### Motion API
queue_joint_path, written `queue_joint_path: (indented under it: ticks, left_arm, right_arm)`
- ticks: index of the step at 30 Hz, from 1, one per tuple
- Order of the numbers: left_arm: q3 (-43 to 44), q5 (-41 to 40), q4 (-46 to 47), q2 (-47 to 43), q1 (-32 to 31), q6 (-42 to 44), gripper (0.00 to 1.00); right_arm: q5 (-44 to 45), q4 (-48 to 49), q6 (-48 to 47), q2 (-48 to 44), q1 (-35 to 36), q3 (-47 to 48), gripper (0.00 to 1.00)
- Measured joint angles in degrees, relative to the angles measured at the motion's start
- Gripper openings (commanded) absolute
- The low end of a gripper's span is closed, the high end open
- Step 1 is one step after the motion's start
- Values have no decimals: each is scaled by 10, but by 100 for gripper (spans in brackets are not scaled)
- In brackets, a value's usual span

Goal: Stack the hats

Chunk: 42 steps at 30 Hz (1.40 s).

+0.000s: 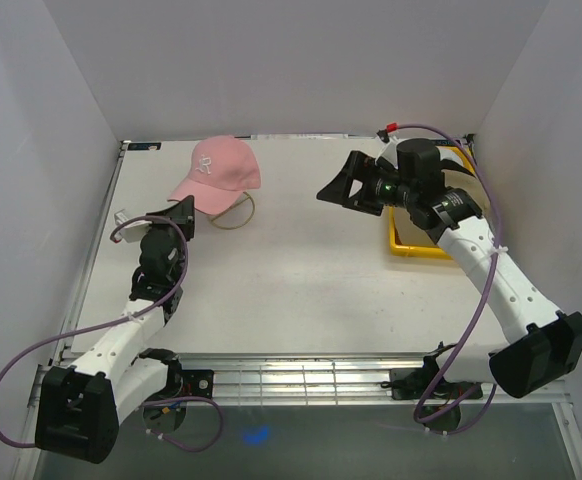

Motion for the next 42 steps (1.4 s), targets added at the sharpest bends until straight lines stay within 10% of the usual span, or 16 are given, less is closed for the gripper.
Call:
queue_joint_path:
  ticks: [11,25,42]
  left_arm:
    - [-45,9,8,-22,0,-11,0]
    - [-83,52,-1,-27,0,-10,51]
    - [-98,96,-24,-12,-3,-2,58]
  right_arm:
    - [5,13,-6,20,15,-8,94]
    - [16,26,-6,45,42,-19,94]
    - [40,38,-8,61,54,-38,94]
